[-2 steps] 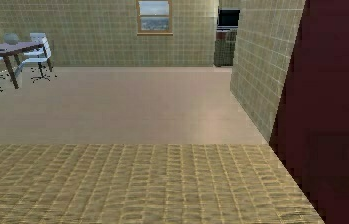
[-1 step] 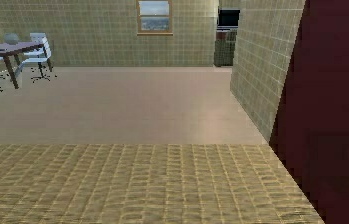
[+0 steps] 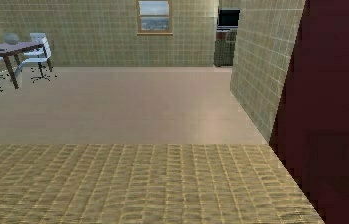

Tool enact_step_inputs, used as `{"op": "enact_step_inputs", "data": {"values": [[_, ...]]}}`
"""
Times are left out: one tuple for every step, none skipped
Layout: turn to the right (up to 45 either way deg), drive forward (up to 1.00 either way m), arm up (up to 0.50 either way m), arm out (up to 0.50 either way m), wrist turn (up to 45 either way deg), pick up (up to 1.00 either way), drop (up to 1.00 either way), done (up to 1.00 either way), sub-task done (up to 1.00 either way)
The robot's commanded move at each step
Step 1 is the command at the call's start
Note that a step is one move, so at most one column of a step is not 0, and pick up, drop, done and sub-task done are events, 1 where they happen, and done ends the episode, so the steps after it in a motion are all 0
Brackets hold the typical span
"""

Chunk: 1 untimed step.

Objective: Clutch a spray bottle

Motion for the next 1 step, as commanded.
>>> {"op": "enact_step_inputs", "data": {"values": [[0.0,0.00,0.00,0.00,45.0,0.00,0.00,0.00,0.00]]}}
